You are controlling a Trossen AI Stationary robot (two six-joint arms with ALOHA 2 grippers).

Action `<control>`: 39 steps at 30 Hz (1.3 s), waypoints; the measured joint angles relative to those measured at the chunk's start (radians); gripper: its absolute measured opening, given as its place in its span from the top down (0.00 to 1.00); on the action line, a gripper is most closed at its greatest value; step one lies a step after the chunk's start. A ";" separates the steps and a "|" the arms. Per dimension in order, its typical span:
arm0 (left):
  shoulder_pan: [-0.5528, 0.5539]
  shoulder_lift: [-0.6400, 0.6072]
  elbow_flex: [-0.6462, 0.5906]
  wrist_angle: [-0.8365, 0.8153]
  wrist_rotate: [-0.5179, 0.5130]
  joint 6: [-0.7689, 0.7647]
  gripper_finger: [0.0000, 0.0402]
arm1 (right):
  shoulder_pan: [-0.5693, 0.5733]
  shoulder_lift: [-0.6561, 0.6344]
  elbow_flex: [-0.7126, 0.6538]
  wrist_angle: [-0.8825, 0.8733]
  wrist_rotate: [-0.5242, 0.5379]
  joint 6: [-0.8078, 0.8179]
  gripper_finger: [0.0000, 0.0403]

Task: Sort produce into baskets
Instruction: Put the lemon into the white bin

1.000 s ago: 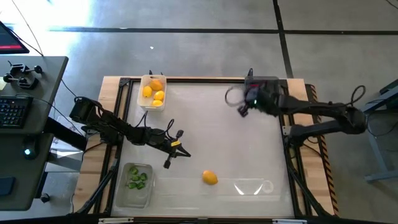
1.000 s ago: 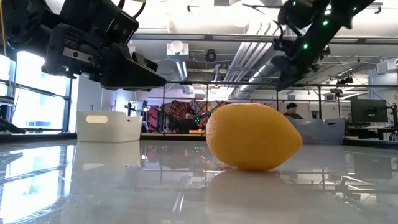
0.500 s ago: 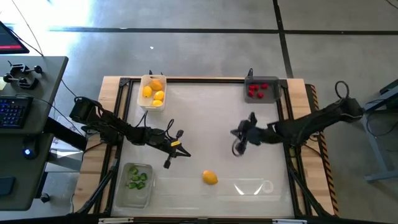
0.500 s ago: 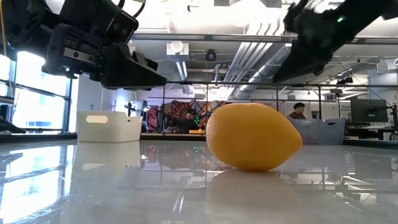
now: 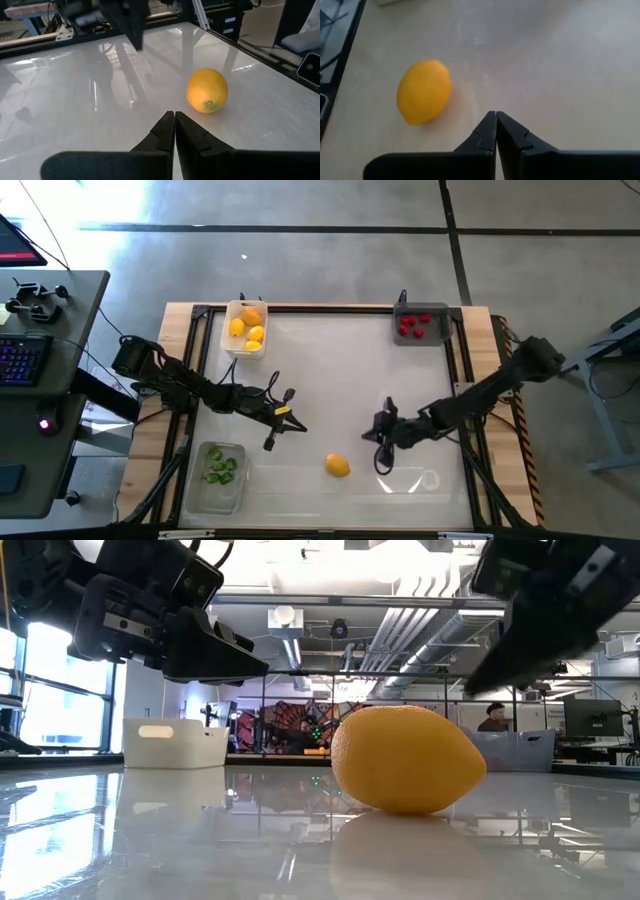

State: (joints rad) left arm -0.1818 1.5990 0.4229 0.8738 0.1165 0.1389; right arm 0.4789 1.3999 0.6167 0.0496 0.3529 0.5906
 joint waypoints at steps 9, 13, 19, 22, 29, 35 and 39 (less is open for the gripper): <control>-0.001 0.000 0.000 -0.001 0.000 -0.041 1.00 | 0.050 0.191 0.080 0.097 -0.069 0.039 0.94; -0.002 0.000 0.000 -0.001 0.000 -0.043 1.00 | 0.101 0.263 0.173 0.071 -0.053 0.042 0.77; -0.002 0.000 0.000 -0.002 0.000 -0.053 1.00 | 0.166 0.365 0.342 -0.132 0.110 0.121 0.48; -0.002 0.000 0.000 -0.002 0.000 -0.057 1.00 | 0.179 0.415 0.417 -0.218 0.171 0.176 0.37; -0.002 0.000 0.000 -0.002 0.000 -0.057 1.00 | 0.179 0.536 0.505 -0.214 0.147 0.196 0.29; -0.002 0.000 0.000 -0.002 0.000 -0.057 1.00 | 0.176 0.559 0.508 -0.211 0.195 0.196 0.29; -0.002 0.000 0.000 -0.002 0.000 -0.057 1.00 | 0.175 0.559 0.508 -0.202 0.213 0.195 0.31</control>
State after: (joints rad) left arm -0.1841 1.5990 0.4229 0.8719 0.1162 0.0818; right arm 0.6544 1.9591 1.1248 -0.1528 0.5659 0.7856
